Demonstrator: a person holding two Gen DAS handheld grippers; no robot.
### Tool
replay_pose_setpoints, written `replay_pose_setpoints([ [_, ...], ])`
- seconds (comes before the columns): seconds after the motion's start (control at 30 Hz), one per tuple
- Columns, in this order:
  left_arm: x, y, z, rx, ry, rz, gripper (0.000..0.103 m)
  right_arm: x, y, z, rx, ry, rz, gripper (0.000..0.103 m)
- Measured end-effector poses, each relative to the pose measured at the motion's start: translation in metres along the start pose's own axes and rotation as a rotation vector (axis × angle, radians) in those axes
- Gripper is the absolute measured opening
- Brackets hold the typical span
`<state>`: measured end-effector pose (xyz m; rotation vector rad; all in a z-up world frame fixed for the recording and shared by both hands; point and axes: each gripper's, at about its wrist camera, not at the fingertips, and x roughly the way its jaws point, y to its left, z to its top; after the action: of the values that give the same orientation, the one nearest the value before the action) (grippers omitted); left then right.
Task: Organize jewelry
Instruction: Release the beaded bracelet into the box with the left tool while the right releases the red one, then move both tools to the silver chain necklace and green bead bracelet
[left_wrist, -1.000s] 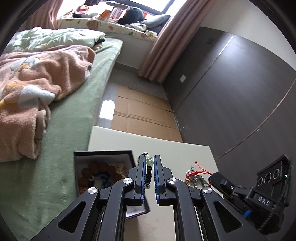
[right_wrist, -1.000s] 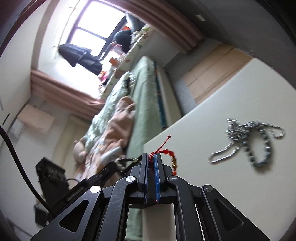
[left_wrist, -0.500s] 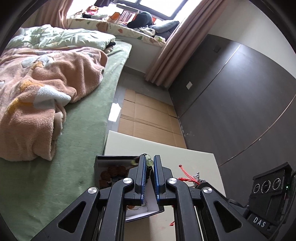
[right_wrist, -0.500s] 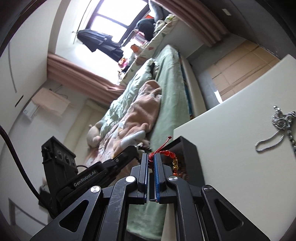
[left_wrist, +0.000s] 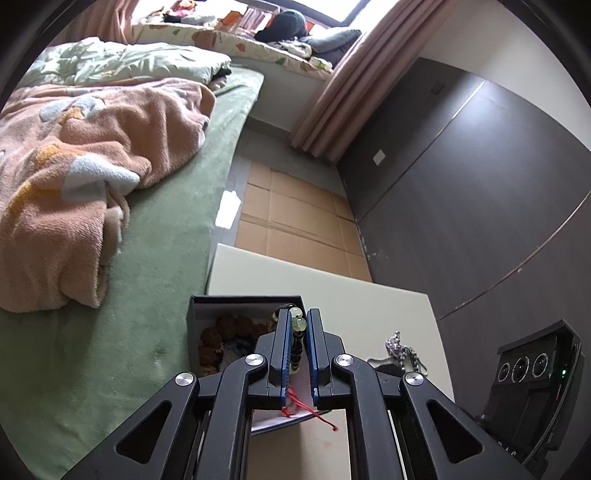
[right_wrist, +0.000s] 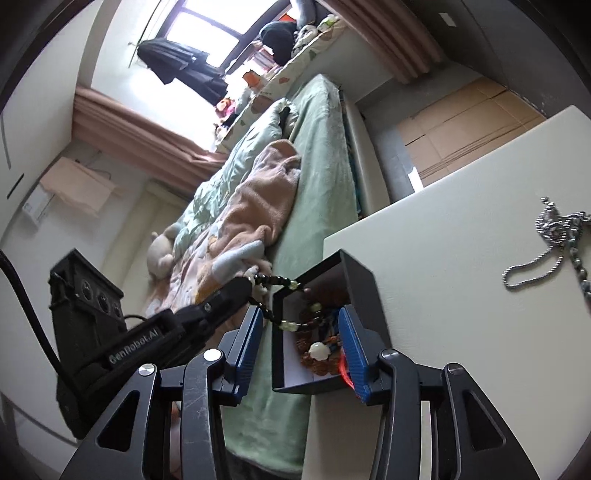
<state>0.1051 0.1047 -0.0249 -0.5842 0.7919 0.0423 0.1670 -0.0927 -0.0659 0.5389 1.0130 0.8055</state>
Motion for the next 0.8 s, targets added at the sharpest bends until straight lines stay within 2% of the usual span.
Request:
replay_pose_setpoints([
  [0.23,0.019,0.001,-0.003,-0.046,0.105,-0.021,0.01,-0.02,-0.009,0.002,0.023,-0.026,-0.034,0.044],
  [0.27,0.021,0.0,-0.003,-0.047,0.114,-0.018,0.014,-0.023,-0.011,0.003,0.025,-0.028,-0.041,0.044],
  [0.33,0.024,-0.001,-0.005,-0.047,0.126,-0.017,0.028,-0.03,-0.014,0.003,0.029,-0.035,-0.051,0.044],
  [0.4,0.023,-0.004,-0.006,-0.047,0.11,-0.025,0.053,-0.037,-0.017,0.004,0.035,-0.043,-0.06,0.044],
  [0.47,0.019,-0.008,-0.007,-0.038,0.082,-0.028,0.059,-0.045,-0.021,0.005,0.045,-0.055,-0.068,0.044],
  [0.63,0.023,-0.018,-0.01,-0.018,0.086,-0.038,0.059,-0.075,-0.034,0.008,0.069,-0.1,-0.106,0.044],
  [0.8,0.03,-0.035,-0.016,0.027,0.094,-0.052,0.059,-0.105,-0.05,0.011,0.094,-0.14,-0.2,0.044],
])
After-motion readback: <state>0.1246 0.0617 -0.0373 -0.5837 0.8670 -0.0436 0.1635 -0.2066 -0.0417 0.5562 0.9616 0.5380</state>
